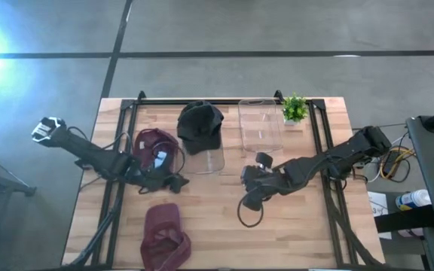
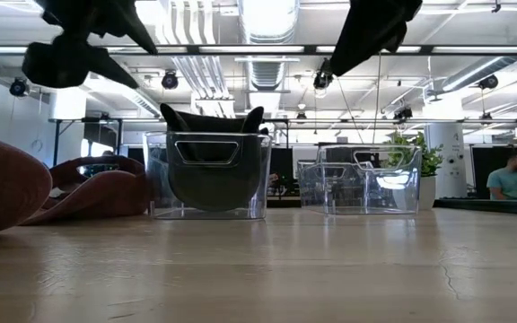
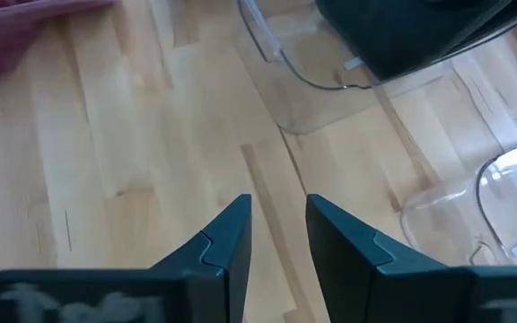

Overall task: Pick & Place hat
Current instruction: Put the bottom red cap into the right transparent bin

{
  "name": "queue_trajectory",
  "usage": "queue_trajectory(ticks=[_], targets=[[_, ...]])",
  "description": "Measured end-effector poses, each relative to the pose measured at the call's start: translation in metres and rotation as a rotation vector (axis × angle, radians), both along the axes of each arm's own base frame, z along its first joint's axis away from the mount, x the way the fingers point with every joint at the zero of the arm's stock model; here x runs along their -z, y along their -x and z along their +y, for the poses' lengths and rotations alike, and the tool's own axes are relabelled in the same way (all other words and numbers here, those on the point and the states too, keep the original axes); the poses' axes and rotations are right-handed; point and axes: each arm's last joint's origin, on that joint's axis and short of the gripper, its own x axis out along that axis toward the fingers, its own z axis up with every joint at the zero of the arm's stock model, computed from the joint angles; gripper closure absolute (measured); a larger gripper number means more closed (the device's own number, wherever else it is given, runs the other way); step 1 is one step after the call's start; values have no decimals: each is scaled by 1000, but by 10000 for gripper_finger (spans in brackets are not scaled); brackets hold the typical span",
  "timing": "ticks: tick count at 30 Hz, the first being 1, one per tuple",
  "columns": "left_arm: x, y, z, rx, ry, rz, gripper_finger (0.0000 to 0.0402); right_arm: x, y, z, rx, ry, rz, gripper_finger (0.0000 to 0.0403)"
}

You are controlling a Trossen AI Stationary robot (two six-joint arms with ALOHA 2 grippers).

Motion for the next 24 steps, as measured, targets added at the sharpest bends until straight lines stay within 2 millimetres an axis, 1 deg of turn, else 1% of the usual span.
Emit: queue_trajectory(ticks=[6,10,14,18,21,24], targets=[[1,7,-15,158,-53,27,193,3,-1,-1,24,-10,-5,307],[2,11,-24,257,-41,45,193,2,-4,-6,67,-34,-23,306],[3,20,-42,367,-25,55,193,-1,-9,-7,80,-64,-84,305],[6,29,-62,483,-50,58,193,-7,-17,-5,106,-133,-192,310],[13,34,-78,613,-148,79,193,-9,-20,-4,136,-180,-244,314],[21,32,-93,797,-314,99,193,-5,-22,-2,134,-211,-237,314]])
